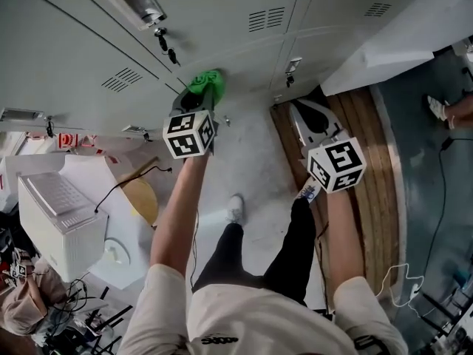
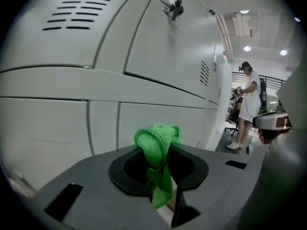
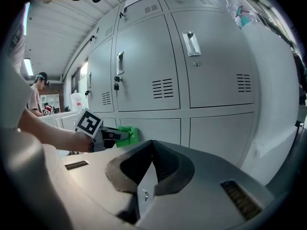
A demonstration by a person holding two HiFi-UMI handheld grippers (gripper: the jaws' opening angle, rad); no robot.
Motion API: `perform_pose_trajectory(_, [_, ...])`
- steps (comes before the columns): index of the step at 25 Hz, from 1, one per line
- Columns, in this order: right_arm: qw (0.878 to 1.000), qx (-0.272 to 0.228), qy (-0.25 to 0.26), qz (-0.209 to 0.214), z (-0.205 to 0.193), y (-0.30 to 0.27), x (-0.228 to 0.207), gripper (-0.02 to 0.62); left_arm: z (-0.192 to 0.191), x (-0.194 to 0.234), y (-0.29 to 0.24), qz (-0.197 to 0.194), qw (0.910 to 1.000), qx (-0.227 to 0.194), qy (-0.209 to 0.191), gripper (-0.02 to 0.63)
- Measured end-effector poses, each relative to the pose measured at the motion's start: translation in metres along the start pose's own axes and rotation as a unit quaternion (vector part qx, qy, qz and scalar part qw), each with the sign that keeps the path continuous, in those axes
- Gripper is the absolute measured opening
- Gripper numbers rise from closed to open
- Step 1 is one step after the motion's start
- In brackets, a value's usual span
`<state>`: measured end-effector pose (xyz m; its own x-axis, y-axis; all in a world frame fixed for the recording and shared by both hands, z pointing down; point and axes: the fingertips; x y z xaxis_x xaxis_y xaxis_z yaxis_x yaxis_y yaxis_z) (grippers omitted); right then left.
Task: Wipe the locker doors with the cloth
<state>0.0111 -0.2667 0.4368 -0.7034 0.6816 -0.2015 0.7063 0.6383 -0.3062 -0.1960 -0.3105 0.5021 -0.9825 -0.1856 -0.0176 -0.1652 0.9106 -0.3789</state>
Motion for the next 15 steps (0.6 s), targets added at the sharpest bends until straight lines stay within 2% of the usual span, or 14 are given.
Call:
perform_pose_trajectory(11, [0.999,0.016,-0.031,-0.029,-0.023,0.019,-0.078,0.008,0.017,-0.119,-0.099,-0.068,0.9976,0.002,0.016,0.091])
perform_pose_trajectory(15, [0.998,0.017,-0.039,-0.039,-0.025,0.025,-0.099,0.008,0.016,-0.147,-0.123,-0.082,0.9963,0.004,0.023,0.091])
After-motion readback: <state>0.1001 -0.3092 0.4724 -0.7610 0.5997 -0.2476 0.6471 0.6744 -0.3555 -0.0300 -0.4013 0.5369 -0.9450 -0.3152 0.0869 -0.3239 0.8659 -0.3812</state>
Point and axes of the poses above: the fingertips, and each gripper's own axes: y backward along the fingers, x to its left, z out of its top, and after that the axes turned 9 degrees about -y, right-handed
